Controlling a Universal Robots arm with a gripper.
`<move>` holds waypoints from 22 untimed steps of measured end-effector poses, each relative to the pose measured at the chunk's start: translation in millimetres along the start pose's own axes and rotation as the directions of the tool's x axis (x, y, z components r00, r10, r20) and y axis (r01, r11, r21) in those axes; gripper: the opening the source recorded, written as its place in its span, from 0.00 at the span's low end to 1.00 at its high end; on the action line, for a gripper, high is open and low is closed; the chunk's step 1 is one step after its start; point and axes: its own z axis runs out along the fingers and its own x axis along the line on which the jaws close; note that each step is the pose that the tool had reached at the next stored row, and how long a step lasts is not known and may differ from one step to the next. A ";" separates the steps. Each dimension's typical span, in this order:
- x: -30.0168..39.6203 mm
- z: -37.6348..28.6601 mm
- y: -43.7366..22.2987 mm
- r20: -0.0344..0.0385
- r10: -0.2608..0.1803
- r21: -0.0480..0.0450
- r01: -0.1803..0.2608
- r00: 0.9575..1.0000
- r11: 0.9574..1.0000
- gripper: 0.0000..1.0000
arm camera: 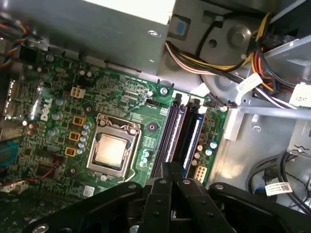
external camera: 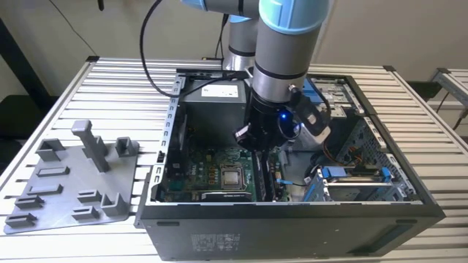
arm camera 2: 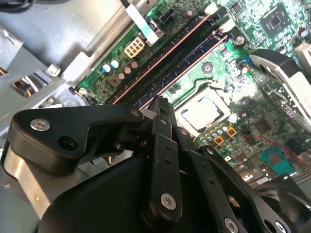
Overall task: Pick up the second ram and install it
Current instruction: 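Press down the second ram until it locks into place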
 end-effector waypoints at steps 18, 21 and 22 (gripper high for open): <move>0.7 2.4 0.1 -0.004 -0.305 -0.014 0.305 0.952 0.952 0.11; 0.7 2.7 0.1 -0.004 -0.357 -0.016 0.356 0.934 0.934 0.11; 0.7 2.6 0.1 -0.004 -0.373 -0.017 0.373 0.928 0.928 0.11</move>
